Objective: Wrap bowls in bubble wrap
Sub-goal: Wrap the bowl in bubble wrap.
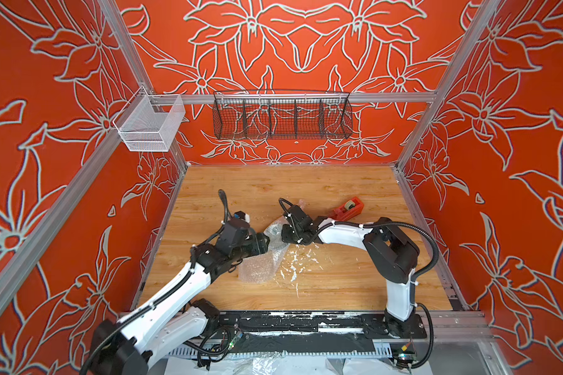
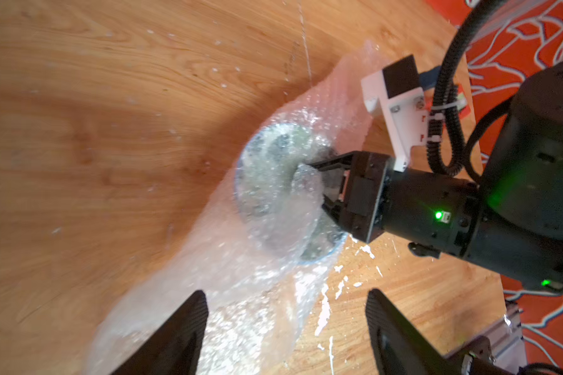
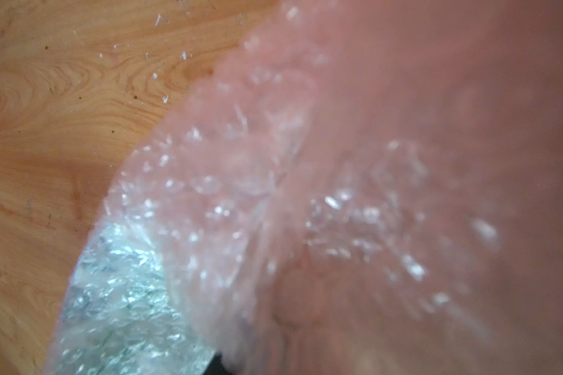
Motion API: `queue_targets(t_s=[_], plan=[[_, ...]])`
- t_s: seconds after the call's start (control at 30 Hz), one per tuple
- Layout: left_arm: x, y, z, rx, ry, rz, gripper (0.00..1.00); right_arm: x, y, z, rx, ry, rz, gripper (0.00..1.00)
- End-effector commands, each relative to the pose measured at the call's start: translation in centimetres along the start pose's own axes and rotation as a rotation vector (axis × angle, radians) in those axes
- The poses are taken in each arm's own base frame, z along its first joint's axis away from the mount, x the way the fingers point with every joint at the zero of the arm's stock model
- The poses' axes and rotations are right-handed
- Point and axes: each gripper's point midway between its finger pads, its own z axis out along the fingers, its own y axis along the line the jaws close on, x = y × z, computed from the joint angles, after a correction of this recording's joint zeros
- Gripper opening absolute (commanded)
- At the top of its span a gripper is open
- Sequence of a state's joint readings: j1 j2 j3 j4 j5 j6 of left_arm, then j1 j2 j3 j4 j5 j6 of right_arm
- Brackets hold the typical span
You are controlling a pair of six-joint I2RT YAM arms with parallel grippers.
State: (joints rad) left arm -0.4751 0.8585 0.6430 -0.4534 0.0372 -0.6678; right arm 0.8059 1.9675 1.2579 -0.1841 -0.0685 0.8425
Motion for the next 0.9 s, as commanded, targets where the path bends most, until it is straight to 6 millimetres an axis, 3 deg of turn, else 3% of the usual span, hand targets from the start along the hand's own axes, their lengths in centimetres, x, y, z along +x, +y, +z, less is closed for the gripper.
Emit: queue_targets(t_s=[0.0, 0.4, 0.7, 0.87], plan=[[2.6, 3.7, -0.6, -0.086, 0.030, -0.054, 0.78, -0.1, -1.7, 1.0, 0.073, 0.019, -0.010, 0.22], [5.9, 7.3, -1.9, -0.066, -0.046, -0.138, 0.81, -0.9, -1.7, 1.2, 0.056, 0.025, -0.003, 0.21], [6.2, 8.0, -2.9, -0.066, -0.082, -0.152, 0.82, -1.0, -1.9, 1.2, 0.032, 0.030, 0.014, 0.21], [6.7, 8.2, -2.4, -0.069, -0.062, -0.147, 0.83, -1.1, -2.0, 1.0, 0.031, 0.028, 0.016, 0.21]])
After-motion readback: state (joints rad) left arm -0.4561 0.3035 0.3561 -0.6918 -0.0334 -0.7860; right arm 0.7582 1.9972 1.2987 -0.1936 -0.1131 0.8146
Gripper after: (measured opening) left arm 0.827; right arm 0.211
